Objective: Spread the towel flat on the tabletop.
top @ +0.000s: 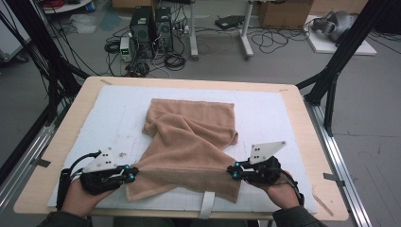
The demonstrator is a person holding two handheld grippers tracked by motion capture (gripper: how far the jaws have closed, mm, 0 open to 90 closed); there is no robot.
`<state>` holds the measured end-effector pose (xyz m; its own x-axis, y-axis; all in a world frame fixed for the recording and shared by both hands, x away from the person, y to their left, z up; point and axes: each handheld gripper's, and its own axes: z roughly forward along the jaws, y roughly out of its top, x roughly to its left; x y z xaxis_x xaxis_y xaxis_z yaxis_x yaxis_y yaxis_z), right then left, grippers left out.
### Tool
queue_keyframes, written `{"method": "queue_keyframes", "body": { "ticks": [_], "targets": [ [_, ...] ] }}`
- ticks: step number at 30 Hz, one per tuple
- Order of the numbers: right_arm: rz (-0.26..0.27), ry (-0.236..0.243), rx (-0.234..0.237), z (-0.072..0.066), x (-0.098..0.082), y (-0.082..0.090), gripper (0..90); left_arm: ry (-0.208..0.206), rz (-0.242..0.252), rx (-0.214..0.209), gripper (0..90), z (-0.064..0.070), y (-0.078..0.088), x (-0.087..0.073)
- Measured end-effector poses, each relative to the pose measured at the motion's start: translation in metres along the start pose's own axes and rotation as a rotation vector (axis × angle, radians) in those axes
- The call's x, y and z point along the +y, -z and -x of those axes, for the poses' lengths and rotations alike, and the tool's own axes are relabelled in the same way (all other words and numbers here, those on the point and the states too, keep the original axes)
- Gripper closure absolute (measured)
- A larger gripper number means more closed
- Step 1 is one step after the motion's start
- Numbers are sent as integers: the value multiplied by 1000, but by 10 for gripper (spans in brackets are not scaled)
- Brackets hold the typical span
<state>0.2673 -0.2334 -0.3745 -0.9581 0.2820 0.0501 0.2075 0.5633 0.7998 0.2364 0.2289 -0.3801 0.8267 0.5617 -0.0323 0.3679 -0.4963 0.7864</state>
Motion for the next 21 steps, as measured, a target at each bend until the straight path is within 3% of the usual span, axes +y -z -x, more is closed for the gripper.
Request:
{"method": "queue_keyframes", "body": {
  "ticks": [2,4,6,8,11,13,15,18,21],
  "targets": [
    [-4,-9,-9,6,-1,-5,857,27,-15,16,856,-10,-12,-4],
    [-58,-17,-22,15,-4,-20,855,43,-47,15,849,-16,-31,-10],
    [-102,-46,13,22,-10,-34,845,87,-52,-1,785,-23,-42,-17],
    [-152,-70,50,27,-19,-47,810,114,-22,-8,691,-27,-43,-18],
    [-123,-103,48,31,-22,-45,747,100,22,-18,627,-28,-37,-13],
    [-81,-92,19,30,-15,-38,697,93,27,-12,588,-28,-38,-6],
    [-94,-77,2,29,-8,-40,657,65,19,-13,552,-26,-47,2],
    [-143,-71,23,33,-9,-54,641,45,-47,-16,550,-28,-65,5],
    [-173,-87,45,36,-15,-68,673,20,-155,-28,585,-31,-83,0]
  ]
}}
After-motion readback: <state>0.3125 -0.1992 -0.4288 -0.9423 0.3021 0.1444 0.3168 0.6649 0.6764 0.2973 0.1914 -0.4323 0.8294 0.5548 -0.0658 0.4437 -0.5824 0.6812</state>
